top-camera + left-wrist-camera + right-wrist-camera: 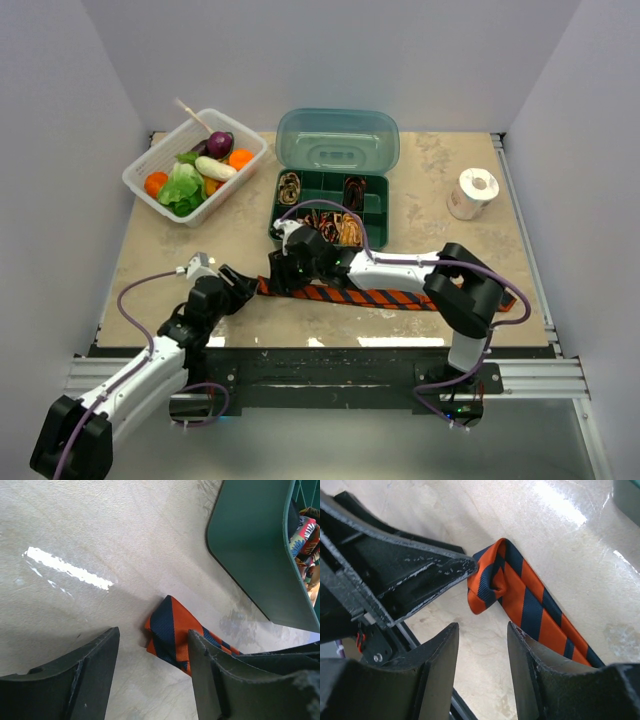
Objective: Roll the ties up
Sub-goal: Roll the tie at the center of the board.
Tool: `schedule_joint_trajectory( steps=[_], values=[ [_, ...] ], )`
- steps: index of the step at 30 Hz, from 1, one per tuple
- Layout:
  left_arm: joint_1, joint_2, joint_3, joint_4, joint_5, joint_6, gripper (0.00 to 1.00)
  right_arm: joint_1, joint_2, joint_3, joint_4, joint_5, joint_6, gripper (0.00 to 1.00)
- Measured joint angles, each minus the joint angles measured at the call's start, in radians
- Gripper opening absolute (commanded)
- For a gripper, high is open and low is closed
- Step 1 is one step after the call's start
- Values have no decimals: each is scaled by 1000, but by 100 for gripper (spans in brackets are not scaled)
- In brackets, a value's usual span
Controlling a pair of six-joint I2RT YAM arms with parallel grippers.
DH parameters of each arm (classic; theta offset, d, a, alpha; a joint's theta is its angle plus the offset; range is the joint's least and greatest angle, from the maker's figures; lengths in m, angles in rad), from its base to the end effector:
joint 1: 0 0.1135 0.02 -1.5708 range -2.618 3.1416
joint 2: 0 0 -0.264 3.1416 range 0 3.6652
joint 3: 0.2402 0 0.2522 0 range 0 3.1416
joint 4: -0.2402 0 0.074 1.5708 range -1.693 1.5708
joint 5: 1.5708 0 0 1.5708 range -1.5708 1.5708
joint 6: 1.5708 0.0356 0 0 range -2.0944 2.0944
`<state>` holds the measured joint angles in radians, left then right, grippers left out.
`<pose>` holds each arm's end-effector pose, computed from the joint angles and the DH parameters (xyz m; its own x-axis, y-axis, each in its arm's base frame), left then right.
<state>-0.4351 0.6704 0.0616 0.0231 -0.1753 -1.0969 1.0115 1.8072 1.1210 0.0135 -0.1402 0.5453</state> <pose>0.1289 -0.0531 0.1264 -0.4808 -0.7427 -0.4661 -0.3168 0.6428 -0.6975 0.2053 0.3373 0.1933 -0.7481 -0.2271 -0.6235 -0.5957 0.6439 0.4801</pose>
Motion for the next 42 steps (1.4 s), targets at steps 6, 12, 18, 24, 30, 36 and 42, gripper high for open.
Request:
schedule_joint_trajectory(
  steps=[6,12,18,24,30,36,42],
  values=[
    [0,-29,22,-80,-23,16,63,-3,61,0,44,-1,81,47],
    [0,-15,38,-99,-31,27,63,-5,105,0,94,-10,146,47],
    [0,-6,40,-93,-31,42,63,-5,114,0,158,-31,196,46],
    [0,-2,40,-90,-31,42,63,-5,124,5,198,-49,227,45],
    [1,-22,57,-140,-59,47,63,-11,219,69,196,-76,233,24],
    [1,-28,81,-190,-72,63,63,-10,253,122,175,-87,229,17],
    [1,-26,86,-205,-100,68,63,-11,253,208,56,-87,164,22]
  ],
)
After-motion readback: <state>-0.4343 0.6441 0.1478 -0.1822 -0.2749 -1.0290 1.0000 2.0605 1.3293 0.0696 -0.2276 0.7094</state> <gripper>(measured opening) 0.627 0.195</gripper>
